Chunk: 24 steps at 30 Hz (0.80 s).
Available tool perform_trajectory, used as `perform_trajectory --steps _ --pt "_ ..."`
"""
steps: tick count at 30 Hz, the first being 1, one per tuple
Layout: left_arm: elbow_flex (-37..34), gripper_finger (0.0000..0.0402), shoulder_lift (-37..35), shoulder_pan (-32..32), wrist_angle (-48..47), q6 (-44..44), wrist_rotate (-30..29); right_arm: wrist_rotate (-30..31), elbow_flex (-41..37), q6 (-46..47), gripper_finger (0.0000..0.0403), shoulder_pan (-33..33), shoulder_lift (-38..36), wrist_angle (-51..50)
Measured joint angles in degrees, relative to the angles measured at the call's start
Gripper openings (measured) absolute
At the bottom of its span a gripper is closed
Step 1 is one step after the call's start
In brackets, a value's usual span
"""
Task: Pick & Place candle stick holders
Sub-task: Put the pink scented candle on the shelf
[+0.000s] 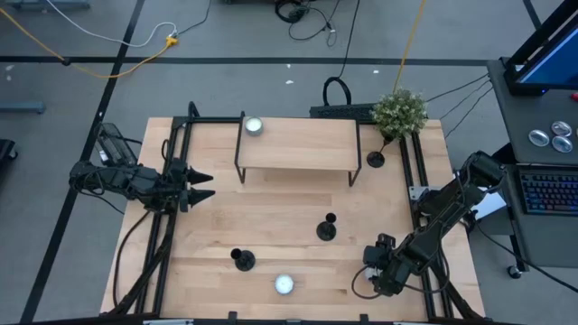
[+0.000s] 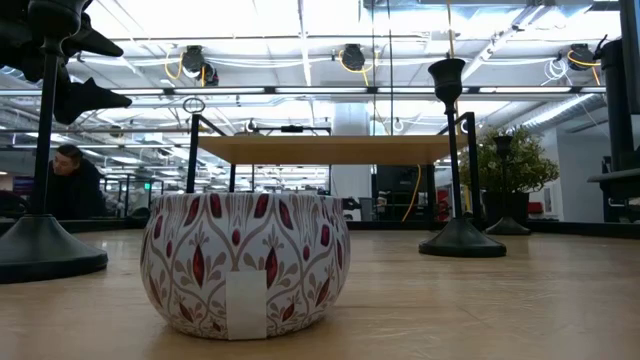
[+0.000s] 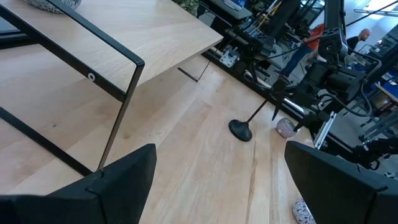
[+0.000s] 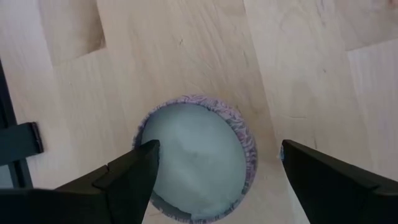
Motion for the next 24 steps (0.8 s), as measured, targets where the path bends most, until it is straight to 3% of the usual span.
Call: perform_trajectory --steps 14,24 --pt "0.0 0.0363 0.0 0.01 0.0 1.14 -0.09 1.91 -0.17 1.27 0.0329 0.02 -5.82 -0.17" --pt "0.0 0.0363 0.0 0.01 0.0 1.01 -0.09 3.22 -0.13 6.05 0.0329 0.01 -6.62 -9.8"
